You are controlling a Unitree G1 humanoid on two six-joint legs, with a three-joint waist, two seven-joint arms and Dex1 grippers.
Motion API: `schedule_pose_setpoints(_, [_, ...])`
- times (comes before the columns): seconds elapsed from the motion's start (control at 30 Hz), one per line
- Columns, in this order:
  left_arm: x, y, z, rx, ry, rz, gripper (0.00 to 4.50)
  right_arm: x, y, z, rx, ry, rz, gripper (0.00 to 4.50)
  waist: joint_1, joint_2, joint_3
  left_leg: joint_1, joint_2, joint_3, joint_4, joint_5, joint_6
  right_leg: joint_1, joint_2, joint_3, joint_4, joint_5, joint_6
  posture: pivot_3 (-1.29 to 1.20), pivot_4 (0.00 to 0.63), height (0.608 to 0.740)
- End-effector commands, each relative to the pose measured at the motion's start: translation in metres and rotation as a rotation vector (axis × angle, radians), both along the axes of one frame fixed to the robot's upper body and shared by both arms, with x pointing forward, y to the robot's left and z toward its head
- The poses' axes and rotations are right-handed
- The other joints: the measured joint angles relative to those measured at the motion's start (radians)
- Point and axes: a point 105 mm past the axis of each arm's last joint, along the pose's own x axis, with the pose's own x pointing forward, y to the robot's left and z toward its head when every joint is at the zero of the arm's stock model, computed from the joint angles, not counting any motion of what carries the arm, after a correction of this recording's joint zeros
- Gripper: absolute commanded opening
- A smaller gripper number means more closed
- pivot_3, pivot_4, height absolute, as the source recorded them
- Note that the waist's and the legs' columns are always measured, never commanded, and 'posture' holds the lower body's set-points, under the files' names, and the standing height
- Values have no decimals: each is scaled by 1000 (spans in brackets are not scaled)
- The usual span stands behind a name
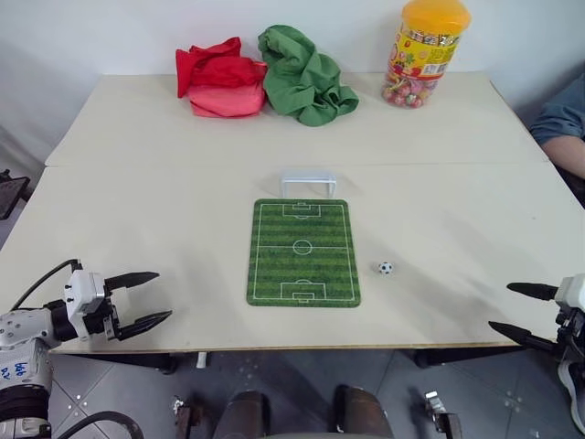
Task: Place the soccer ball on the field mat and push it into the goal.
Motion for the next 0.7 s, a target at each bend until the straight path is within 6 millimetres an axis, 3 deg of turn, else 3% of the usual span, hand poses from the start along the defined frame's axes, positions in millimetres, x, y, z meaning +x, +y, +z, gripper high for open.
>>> schedule_pose_setpoints(0.03, [0, 2, 3, -17, -10, 2, 4500, 2, -1, 12, -12, -36, 1, 4466, 0, 0, 0, 0, 0, 0, 0, 0, 0, 0, 0, 0, 0, 0, 0, 0, 150, 740])
schedule_pose_setpoints(0.13, [12, 6, 9, -33, -36, 96, 4500, 8, 2, 18, 15, -49, -11, 4466, 0, 0, 0, 0, 0, 0, 0, 0, 0, 0, 0, 0, 0, 0, 0, 0, 150, 740])
schedule_pose_setpoints(0.33, [18, -6, 23, -84, -61, 66, 4500, 16, 13, 32, 9, -21, -13, 4466, 1, 0, 0, 0, 0, 0, 2, 0, 0, 0, 0, 0, 3, 0, 0, 0, 150, 740])
schedule_pose_setpoints(0.4, [11, -17, 22, -33, -131, -10, 4500, 21, 31, 43, 24, -8, 34, 4466, 1, 0, 0, 0, 0, 0, 3, 0, 0, 0, 0, 1, 3, 0, 0, 0, 150, 740])
schedule_pose_setpoints(0.5, [11, -29, 27, -152, -101, -76, 4500, 31, 70, 59, 12, -22, 160, 4466, -4, 0, 0, 0, 1, 0, 4, 0, 0, 0, 0, 1, 3, 0, 0, 0, 150, 740])
schedule_pose_setpoints(0.7, [2, -51, 25, -182, -129, -248, 4500, 52, 110, 57, -18, 0, 264, 4466, 4, 0, 1, -2, 6, 0, 10, -3, -2, -1, 5, 1, 5, 2, -3, 0, 150, 740])
